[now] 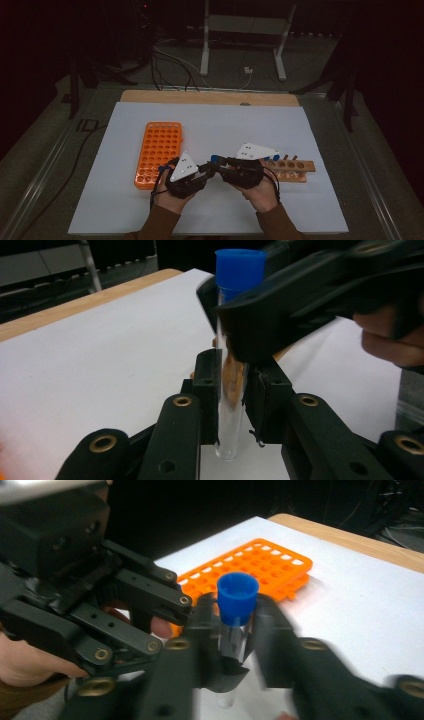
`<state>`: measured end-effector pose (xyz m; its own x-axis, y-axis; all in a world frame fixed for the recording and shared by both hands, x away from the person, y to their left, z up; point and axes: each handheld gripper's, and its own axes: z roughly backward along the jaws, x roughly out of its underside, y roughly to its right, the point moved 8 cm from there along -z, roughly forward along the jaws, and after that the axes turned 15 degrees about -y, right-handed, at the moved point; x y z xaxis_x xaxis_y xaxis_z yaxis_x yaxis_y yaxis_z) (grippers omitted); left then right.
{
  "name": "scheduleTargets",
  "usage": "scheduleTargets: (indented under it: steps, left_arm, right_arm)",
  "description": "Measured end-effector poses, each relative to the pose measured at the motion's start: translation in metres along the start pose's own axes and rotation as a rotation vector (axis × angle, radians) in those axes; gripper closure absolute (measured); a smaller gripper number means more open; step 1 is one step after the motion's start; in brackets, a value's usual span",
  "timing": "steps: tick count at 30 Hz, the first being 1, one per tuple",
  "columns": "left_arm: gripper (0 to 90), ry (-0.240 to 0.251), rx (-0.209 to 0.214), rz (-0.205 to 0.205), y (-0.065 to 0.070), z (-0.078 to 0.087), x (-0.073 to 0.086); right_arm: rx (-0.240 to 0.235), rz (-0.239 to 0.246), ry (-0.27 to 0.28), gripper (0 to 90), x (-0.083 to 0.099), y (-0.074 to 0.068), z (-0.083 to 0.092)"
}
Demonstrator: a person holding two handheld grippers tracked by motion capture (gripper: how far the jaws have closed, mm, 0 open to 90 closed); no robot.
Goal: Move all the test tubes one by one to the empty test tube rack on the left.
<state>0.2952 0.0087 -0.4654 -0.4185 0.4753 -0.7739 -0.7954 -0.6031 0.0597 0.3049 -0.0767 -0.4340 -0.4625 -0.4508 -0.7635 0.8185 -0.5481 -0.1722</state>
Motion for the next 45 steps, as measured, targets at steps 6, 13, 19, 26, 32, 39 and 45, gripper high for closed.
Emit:
scheduleTargets:
  steps: [6,13,19,26,32,39,45]
  left_arm:
    - [76.7,0.01,-0.023,0.029,-0.01,0.007,0.003]
    - [76.7,0.035,-0.036,0.05,-0.021,0.024,0.005]
    - [76.7,0.059,-0.061,0.065,-0.033,0.042,0.006]
    - [76.7,0.104,-0.105,0.098,-0.052,0.066,0.006]
    - [76.6,0.14,-0.125,0.128,-0.066,0.09,0.009]
    - [76.6,0.15,-0.187,0.153,-0.082,0.109,0.021]
    - [76.6,0.15,-0.211,0.176,-0.093,0.113,0.037]
  right_arm:
    - [0.016,-0.043,0.052,28.4,-0.002,0.01,0.012]
    - [0.097,-0.057,0.053,15.7,0.006,0.029,0.026]
    - [0.207,-0.057,0.023,10.2,0.017,0.048,0.034]
    - [0.254,-0.107,0.031,1.4,0.028,0.066,0.044]
    - [0.284,-0.139,0.048,0.1,0.035,0.08,0.06]
    - [0.305,-0.17,0.073,0.1,0.042,0.092,0.077]
    - [0.326,-0.187,0.077,0.1,0.048,0.1,0.088]
